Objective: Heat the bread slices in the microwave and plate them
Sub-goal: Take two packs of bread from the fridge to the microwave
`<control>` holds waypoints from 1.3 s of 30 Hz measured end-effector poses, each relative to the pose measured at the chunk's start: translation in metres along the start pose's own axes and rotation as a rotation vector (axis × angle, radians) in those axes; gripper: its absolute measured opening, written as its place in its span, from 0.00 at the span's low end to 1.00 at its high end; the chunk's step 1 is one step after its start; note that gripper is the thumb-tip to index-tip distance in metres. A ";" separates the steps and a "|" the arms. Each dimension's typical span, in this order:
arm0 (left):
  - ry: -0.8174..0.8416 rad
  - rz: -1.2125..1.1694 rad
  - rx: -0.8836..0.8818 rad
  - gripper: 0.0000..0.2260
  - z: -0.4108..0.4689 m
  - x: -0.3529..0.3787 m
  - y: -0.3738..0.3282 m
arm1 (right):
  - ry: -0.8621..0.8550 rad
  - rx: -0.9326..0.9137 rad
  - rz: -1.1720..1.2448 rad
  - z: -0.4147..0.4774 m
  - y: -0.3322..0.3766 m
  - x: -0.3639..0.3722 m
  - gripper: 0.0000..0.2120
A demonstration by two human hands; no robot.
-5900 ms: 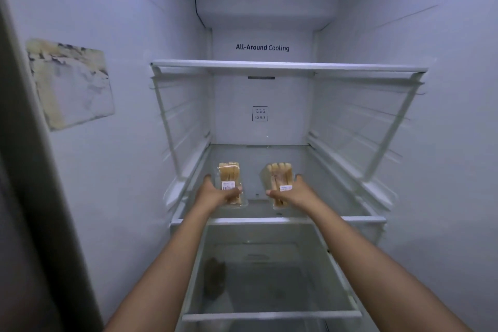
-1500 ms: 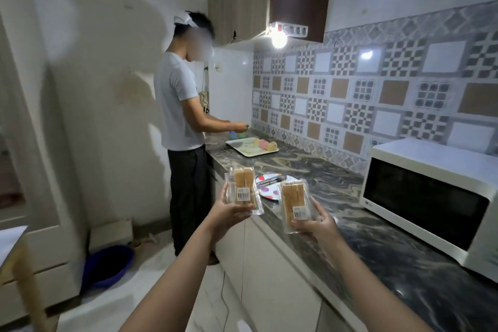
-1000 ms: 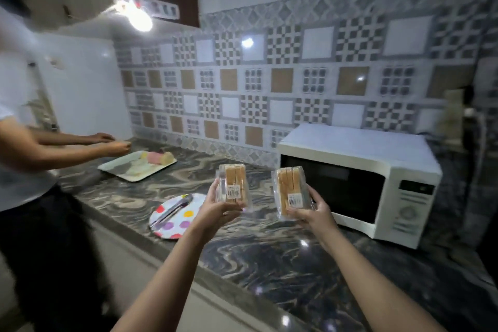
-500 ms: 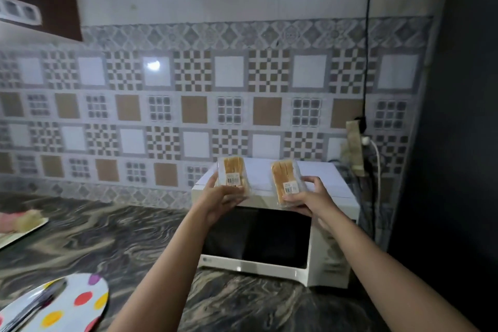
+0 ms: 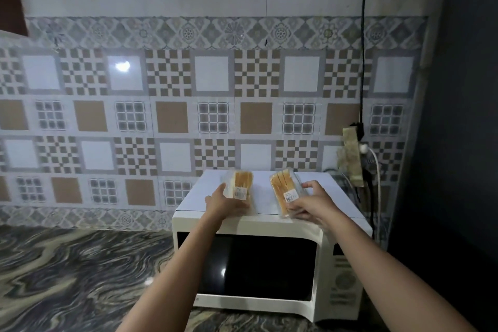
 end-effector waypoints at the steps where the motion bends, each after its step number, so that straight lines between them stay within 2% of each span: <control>1: -0.035 0.066 0.019 0.38 0.004 -0.002 0.000 | -0.010 -0.011 -0.046 0.002 0.001 0.001 0.28; 3: -0.061 0.095 0.037 0.30 0.015 -0.004 0.001 | -0.039 -0.042 -0.160 0.005 0.003 0.001 0.29; 8: -0.001 0.140 0.066 0.25 0.036 0.002 0.005 | -0.100 -0.042 -0.344 0.011 0.004 -0.005 0.24; 14: -0.022 0.214 0.079 0.25 0.036 0.009 -0.006 | -0.137 -0.053 -0.395 0.014 0.003 -0.004 0.17; 19: -0.035 0.189 0.091 0.21 0.032 0.012 -0.009 | -0.182 -0.042 -0.424 0.022 0.003 -0.001 0.19; 24: -0.028 0.152 0.079 0.22 0.029 0.013 -0.007 | -0.224 -0.083 -0.449 0.024 0.004 0.002 0.16; 30: -0.083 0.148 0.145 0.20 0.019 0.020 -0.006 | -0.181 -0.127 -0.421 0.023 0.002 0.001 0.14; 33: -0.125 0.227 0.171 0.26 0.015 0.022 -0.002 | -0.115 -0.143 -0.362 0.019 -0.001 -0.001 0.13; 36: -0.134 0.251 0.167 0.20 0.003 0.022 -0.002 | -0.068 -0.142 -0.281 0.011 -0.006 -0.007 0.13; 39: -0.139 0.247 0.163 0.22 -0.012 0.021 -0.004 | -0.037 -0.135 -0.280 0.001 -0.008 -0.011 0.14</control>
Point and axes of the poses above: each hand's wrist, its own z-axis towards the middle knuckle, its own x-axis out of the palm, y = z × x, the point moved 7 cm from there along z, towards the middle knuckle, and after that the axes turned 2 degrees about -x, right-handed, at the moved point
